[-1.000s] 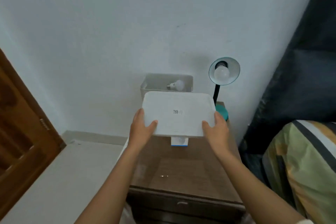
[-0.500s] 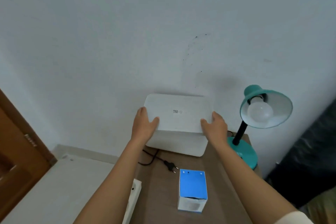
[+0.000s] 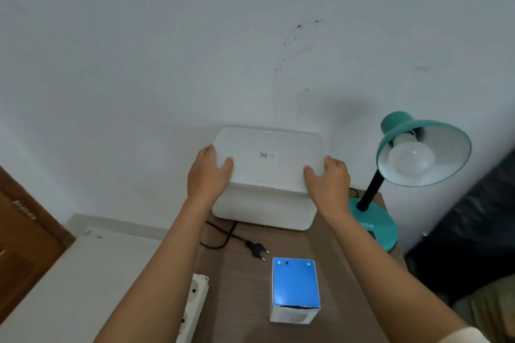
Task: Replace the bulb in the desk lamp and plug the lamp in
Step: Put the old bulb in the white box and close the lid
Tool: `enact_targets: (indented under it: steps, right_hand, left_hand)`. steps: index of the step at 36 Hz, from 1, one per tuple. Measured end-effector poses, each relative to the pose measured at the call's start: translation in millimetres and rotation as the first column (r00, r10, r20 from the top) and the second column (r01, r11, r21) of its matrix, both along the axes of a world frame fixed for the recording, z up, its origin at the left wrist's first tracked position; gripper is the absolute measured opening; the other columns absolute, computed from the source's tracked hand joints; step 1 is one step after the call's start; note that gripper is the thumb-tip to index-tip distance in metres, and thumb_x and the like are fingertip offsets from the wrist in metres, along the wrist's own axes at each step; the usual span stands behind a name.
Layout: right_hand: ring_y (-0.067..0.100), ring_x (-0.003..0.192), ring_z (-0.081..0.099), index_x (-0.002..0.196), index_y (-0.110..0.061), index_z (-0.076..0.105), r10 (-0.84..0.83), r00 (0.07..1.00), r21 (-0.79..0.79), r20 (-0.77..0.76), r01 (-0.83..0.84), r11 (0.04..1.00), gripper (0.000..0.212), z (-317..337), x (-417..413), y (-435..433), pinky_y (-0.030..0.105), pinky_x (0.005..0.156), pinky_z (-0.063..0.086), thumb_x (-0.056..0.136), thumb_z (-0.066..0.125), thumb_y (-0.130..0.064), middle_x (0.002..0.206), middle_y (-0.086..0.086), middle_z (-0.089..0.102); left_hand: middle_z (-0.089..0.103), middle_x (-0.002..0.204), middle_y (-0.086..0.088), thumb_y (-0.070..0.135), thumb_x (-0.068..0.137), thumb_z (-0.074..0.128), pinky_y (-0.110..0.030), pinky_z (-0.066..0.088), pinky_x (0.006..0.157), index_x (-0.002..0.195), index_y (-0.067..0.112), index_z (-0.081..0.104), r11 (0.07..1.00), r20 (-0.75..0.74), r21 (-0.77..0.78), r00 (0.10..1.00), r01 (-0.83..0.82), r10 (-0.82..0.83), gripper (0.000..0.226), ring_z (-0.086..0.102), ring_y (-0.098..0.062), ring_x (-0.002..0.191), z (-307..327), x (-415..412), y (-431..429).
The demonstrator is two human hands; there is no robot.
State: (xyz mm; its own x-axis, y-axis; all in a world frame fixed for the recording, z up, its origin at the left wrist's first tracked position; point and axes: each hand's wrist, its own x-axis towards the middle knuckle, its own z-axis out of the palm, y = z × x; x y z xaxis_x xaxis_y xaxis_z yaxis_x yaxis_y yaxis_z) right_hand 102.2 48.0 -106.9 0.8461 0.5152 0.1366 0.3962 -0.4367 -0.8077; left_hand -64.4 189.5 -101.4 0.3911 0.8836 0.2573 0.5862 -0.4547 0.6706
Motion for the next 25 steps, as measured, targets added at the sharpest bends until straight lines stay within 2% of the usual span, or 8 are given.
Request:
enact_targets:
  steps: [1, 3, 4, 6, 12, 16, 21, 25]
  right_hand:
    - [0.031, 0.115, 0.049, 0.084, -0.011, 0.048, -0.007, 1.000, -0.002, 0.003, 0.007, 1.000, 0.016, 0.6, 0.7, 0.8, 0.027, 0.085, 0.039, 0.089, 0.056, -0.025, 0.129, 0.019, 0.049]
    - [0.030, 0.117, 0.048, 0.086, -0.011, 0.049, -0.012, 1.000, -0.004, 0.006, 0.012, 1.000, 0.016, 0.1, 1.5, 0.2, 0.023, 0.085, 0.034, 0.090, 0.055, -0.025, 0.131, 0.019, 0.048]
    - [0.030, 0.120, 0.047, 0.102, -0.001, 0.055, -0.005, 1.000, -0.001, 0.015, 0.005, 1.000, 0.027, -0.4, 1.4, -1.0, 0.022, 0.088, 0.033, 0.090, 0.055, -0.025, 0.135, 0.018, 0.046]
    - [0.028, 0.123, 0.046, 0.126, 0.005, 0.050, -0.006, 1.000, 0.008, 0.028, 0.006, 1.000, 0.047, 0.5, -0.5, -3.1, 0.023, 0.094, 0.034, 0.091, 0.054, -0.026, 0.137, 0.018, 0.044]
    - [0.031, 0.119, 0.048, 0.120, 0.006, 0.053, -0.010, 0.999, 0.040, 0.042, 0.008, 0.999, 0.044, 0.5, -1.5, 0.5, 0.033, 0.096, 0.041, 0.090, 0.054, -0.026, 0.132, 0.019, 0.049]
    - [0.031, 0.117, 0.050, 0.118, 0.006, 0.054, -0.029, 0.999, 0.052, 0.021, 0.028, 0.998, 0.043, 1.7, -2.2, 4.5, 0.031, 0.091, 0.042, 0.090, 0.054, -0.026, 0.130, 0.019, 0.050]
    - [0.027, 0.121, 0.047, 0.128, 0.002, 0.050, -0.052, 0.998, 0.074, 0.036, 0.050, 0.996, 0.048, 1.8, -2.9, 5.0, 0.023, 0.090, 0.034, 0.089, 0.055, -0.026, 0.135, 0.016, 0.046]
    - [0.026, 0.125, 0.045, 0.134, -0.001, 0.046, -0.085, 0.995, 0.115, 0.044, 0.080, 0.990, 0.051, 3.4, -2.9, 1.0, 0.028, 0.097, 0.035, 0.089, 0.057, -0.023, 0.137, 0.013, 0.047]
  left_hand:
    - [0.054, 0.113, -0.009, 0.034, 0.093, 0.047, -0.028, 0.034, 0.071, 0.105, 0.006, 0.052, 1.000, 0.004, 0.000, 1.000, -0.009, 0.009, 0.032, 0.048, -0.018, 0.089, 0.3, 0.8, -0.2]
    - [0.055, 0.114, -0.009, 0.033, 0.093, 0.047, -0.027, 0.033, 0.072, 0.106, 0.006, 0.052, 1.000, 0.015, 0.000, 0.999, -0.030, 0.030, 0.031, 0.049, -0.018, 0.090, 0.4, 1.7, -2.3]
    - [0.055, 0.114, -0.008, 0.033, 0.093, 0.047, -0.027, 0.033, 0.072, 0.106, 0.006, 0.052, 0.999, 0.024, -0.001, 0.999, -0.036, 0.036, 0.030, 0.047, -0.016, 0.089, 0.4, 1.7, -3.6]
    - [0.055, 0.115, -0.007, 0.031, 0.093, 0.048, -0.026, 0.032, 0.072, 0.106, 0.007, 0.053, 0.999, 0.044, -0.006, 0.998, -0.039, 0.039, 0.028, 0.044, -0.012, 0.089, 0.3, 0.8, -5.9]
    - [0.054, 0.114, -0.008, 0.028, 0.093, 0.050, -0.025, 0.031, 0.074, 0.104, 0.005, 0.054, 0.999, 0.073, -0.025, 0.997, -0.037, 0.039, 0.026, 0.043, -0.012, 0.090, 4.3, -1.0, -4.0]
    - [0.054, 0.108, -0.009, 0.029, 0.093, 0.049, -0.027, 0.032, 0.070, 0.094, 0.007, 0.051, 0.999, 0.039, -0.024, 0.998, -0.039, 0.040, 0.022, 0.050, -0.020, 0.088, 5.3, 2.3, 1.7]
    - [0.052, 0.126, -0.012, 0.030, 0.095, 0.045, -0.027, 0.031, 0.077, 0.119, 0.002, 0.051, 0.996, 0.005, -0.020, 0.996, -0.087, 0.087, 0.037, 0.052, -0.028, 0.107, 4.9, 4.8, -1.2]
    - [0.054, 0.122, -0.010, 0.031, 0.095, 0.046, -0.026, 0.031, 0.075, 0.114, 0.004, 0.052, 0.994, 0.038, -0.008, 0.993, -0.111, 0.111, 0.034, 0.051, -0.022, 0.097, 2.3, 4.4, -6.7]
